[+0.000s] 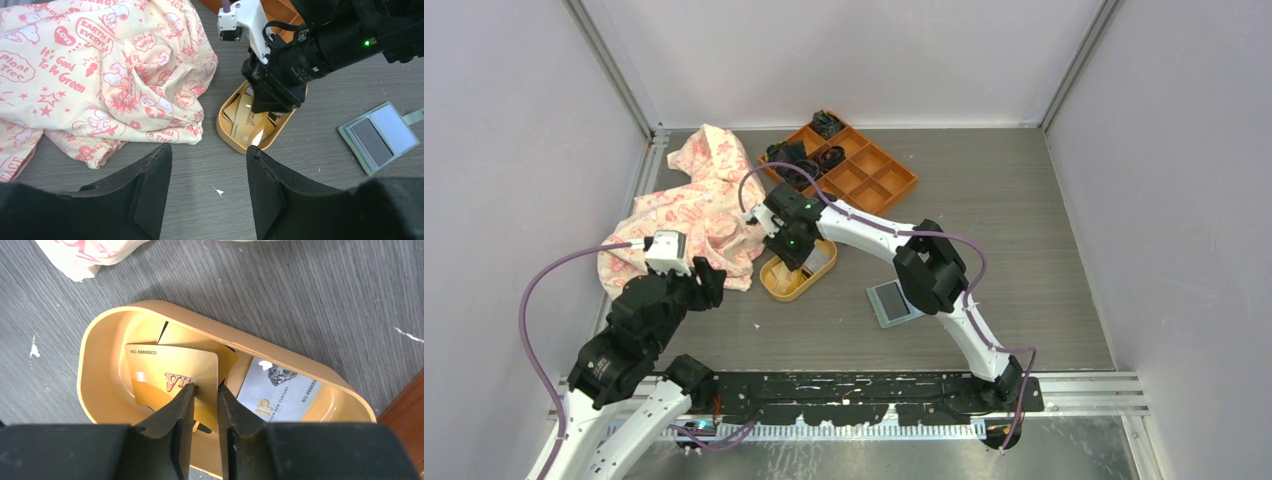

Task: Put the credit cards into the card holder
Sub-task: Pick up the credit card from the storage box.

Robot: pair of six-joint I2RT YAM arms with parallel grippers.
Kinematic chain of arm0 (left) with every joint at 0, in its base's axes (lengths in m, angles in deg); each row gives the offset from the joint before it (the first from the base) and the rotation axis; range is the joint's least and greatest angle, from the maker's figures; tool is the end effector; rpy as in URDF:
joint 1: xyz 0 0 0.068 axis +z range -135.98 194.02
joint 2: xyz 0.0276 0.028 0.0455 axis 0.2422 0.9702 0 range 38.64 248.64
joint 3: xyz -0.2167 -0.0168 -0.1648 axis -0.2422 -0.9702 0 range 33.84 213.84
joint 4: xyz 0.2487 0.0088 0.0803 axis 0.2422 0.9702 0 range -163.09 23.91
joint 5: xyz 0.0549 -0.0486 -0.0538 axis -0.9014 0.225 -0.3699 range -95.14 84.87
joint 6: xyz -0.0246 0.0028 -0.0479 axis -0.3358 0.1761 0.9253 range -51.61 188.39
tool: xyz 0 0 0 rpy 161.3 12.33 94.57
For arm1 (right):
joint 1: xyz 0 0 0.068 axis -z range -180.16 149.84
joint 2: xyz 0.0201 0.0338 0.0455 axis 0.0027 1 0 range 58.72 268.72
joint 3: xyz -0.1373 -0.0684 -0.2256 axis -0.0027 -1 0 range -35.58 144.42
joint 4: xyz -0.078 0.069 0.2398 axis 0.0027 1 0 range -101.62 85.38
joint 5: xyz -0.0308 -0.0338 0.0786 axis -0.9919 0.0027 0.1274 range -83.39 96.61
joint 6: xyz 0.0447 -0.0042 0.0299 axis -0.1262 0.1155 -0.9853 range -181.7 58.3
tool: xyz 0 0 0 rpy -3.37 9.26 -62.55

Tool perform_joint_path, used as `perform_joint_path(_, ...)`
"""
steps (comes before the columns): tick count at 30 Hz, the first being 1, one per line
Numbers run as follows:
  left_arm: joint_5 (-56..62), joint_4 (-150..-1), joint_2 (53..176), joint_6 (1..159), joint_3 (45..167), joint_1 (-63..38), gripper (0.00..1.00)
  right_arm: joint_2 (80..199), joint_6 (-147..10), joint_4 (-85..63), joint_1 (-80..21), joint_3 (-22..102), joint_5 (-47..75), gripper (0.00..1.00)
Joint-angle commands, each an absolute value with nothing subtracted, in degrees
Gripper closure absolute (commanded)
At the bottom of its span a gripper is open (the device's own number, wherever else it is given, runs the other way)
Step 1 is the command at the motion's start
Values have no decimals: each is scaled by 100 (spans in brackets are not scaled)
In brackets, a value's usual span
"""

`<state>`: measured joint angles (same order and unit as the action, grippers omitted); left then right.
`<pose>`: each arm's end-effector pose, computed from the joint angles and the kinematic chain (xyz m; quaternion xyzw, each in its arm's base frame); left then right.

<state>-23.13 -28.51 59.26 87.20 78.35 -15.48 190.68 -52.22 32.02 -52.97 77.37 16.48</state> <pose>0.0695 -0.0268 0.3225 -0.0128 0.8172 -0.1125 0.5651 0.2960 0.4003 0.1898 -0.5181 0.8180 0.1647 0.1881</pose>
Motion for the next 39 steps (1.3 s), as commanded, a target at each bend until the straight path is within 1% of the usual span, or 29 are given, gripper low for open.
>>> perform_joint_path(1,-2359,-3037,5942,8632,7840,-1508,43,18760,-5377,3439,-5081,7850,2130,78)
perform_joint_path(9,-2354,-3042,5950,8632,7840,-1507,43,18813,-5588,3457,-4679,7834,2993,91)
perform_joint_path(16,-2159,-3093,5967,8624,7823,-1500,43,18589,-5788,3376,-4272,7756,4077,99)
perform_joint_path(22,-1924,-3178,6007,8607,7797,-1468,41,18477,-5977,3195,-4024,7616,4935,99)
perform_joint_path(27,-1523,-3284,6085,8567,7757,-1464,40,18326,-6095,3026,-3846,7472,5422,99)
perform_joint_path(35,-342,-3601,6300,8576,7655,-1454,36,18024,-6339,2759,-3578,7200,6153,99)
perform_joint_path(39,453,-4045,6316,8907,7432,-1455,35,17792,-5654,3424,-3502,7202,6431,99)
